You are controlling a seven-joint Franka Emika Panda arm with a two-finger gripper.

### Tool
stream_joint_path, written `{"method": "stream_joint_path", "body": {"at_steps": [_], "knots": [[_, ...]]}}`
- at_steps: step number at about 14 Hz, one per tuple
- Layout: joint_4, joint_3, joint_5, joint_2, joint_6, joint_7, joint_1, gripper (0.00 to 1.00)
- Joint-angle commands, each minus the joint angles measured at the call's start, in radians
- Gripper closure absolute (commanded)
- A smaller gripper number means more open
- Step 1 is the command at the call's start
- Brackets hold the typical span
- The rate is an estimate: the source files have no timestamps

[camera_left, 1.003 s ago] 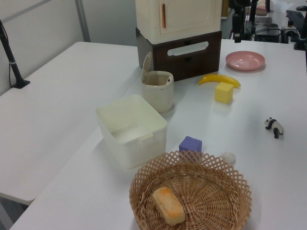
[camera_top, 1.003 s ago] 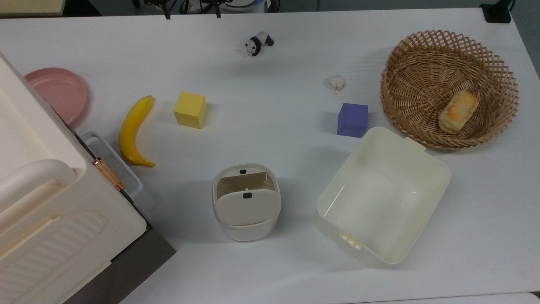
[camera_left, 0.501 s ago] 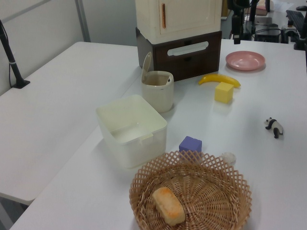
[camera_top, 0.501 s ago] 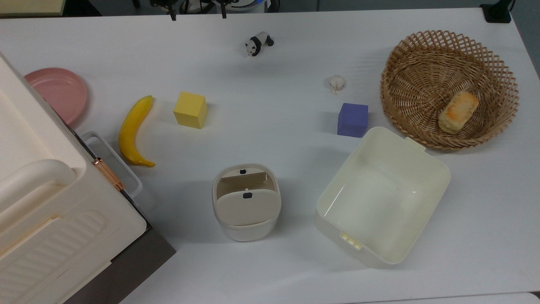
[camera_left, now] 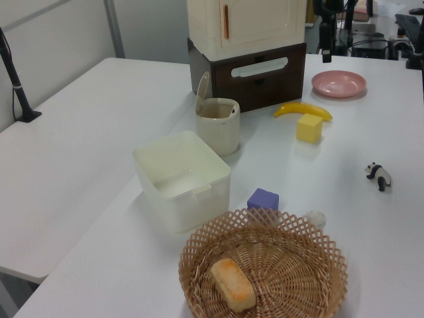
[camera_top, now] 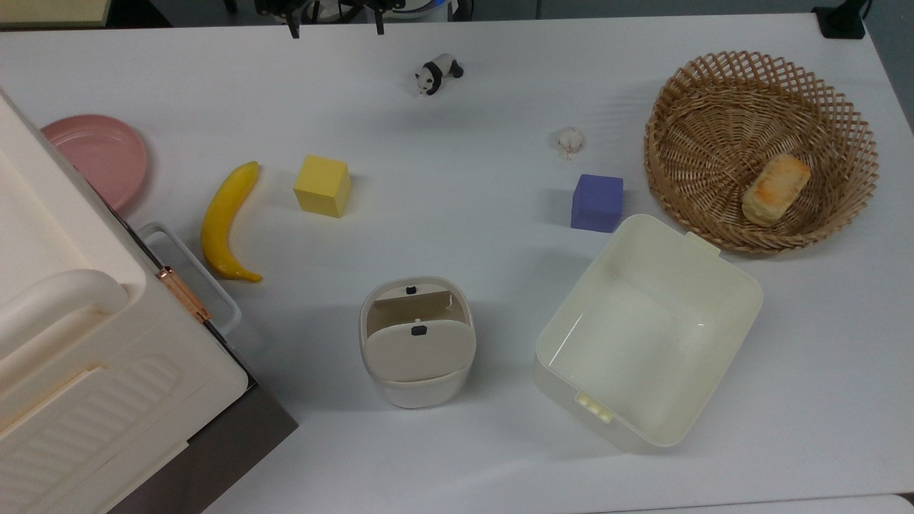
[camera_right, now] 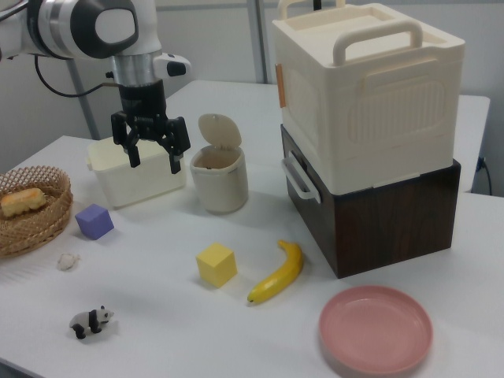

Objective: Grab it up and put it in the trash

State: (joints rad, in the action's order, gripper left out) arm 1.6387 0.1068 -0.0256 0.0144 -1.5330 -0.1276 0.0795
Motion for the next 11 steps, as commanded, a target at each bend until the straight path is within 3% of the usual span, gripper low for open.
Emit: {"method": "stream_joint_path", "body": {"at_steps": [1, 11], "knots": [[-0.01, 0.007, -0.007, 0.01, 0.013, -0.006, 0.011, 0.0], [0.013, 0.005, 0.003, 0.021, 0.03, -0.015, 0.037, 0.02]]}}
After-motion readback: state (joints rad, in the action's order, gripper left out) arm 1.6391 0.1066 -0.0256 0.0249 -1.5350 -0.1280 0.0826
